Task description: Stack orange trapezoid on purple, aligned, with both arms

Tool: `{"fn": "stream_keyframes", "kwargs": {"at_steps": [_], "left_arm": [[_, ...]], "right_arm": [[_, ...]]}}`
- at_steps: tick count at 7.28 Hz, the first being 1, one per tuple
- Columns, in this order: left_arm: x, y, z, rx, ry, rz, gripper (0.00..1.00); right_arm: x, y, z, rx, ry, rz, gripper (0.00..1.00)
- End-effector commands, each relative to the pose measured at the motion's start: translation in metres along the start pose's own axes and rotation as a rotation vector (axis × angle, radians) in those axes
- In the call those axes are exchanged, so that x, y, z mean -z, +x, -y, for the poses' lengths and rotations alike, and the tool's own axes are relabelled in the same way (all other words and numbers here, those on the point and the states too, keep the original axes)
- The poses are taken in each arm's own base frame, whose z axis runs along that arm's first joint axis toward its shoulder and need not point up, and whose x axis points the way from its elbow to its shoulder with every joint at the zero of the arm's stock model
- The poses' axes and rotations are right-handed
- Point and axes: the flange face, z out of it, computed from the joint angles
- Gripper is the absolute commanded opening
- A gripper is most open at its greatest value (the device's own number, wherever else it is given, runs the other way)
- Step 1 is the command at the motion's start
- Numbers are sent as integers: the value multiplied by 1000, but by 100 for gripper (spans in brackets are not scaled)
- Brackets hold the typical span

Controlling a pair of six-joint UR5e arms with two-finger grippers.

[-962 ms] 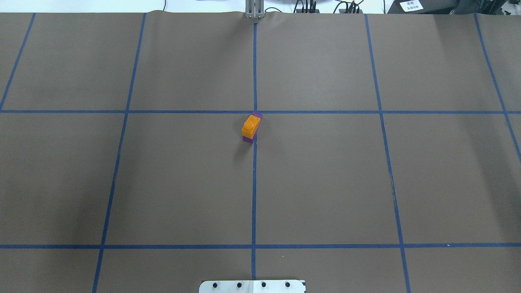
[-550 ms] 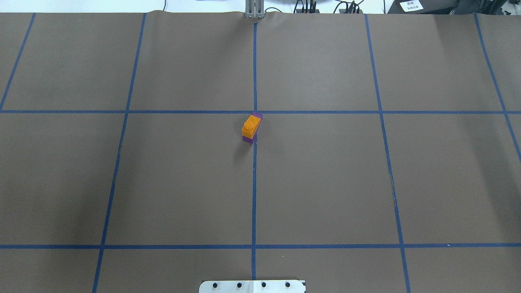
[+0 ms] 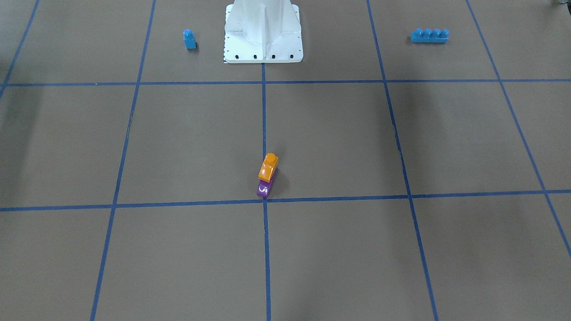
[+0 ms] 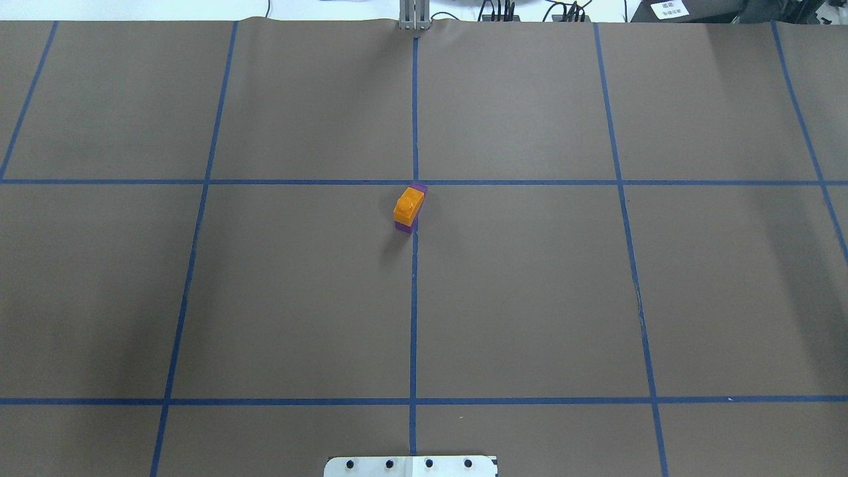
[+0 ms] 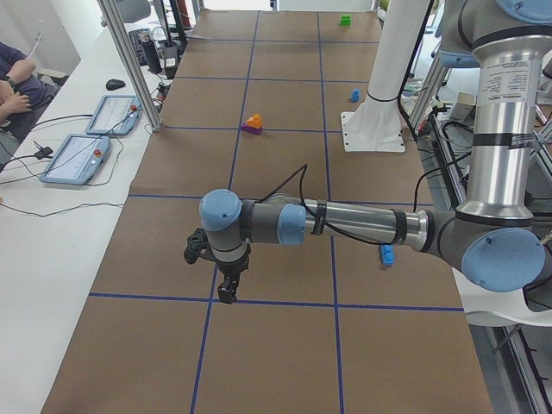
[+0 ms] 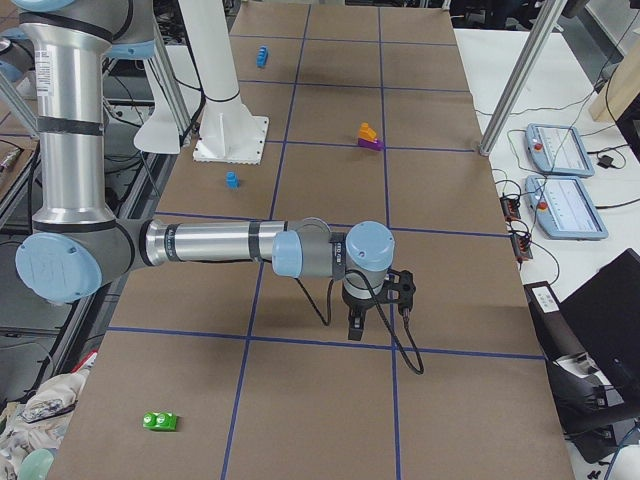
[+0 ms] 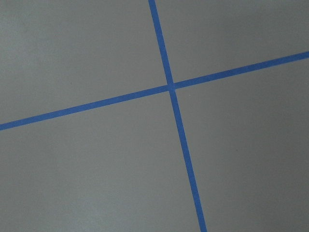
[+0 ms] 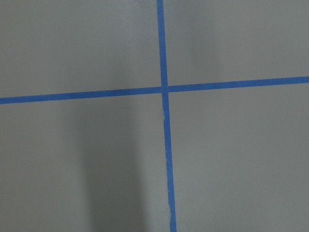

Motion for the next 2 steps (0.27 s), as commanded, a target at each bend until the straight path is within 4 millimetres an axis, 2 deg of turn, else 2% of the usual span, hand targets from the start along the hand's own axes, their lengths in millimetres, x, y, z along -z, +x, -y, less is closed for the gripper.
{"fn": "stream_keyframes", "kwargs": {"at_steps": [1, 2], "left_arm": [[0, 0, -1, -3, -1, 0, 100], [-2, -1, -3, -5, -4, -4, 100]], "right_arm": [[0, 0, 0, 0, 0, 0, 100], [0, 0, 0, 0, 0, 3, 100]]}}
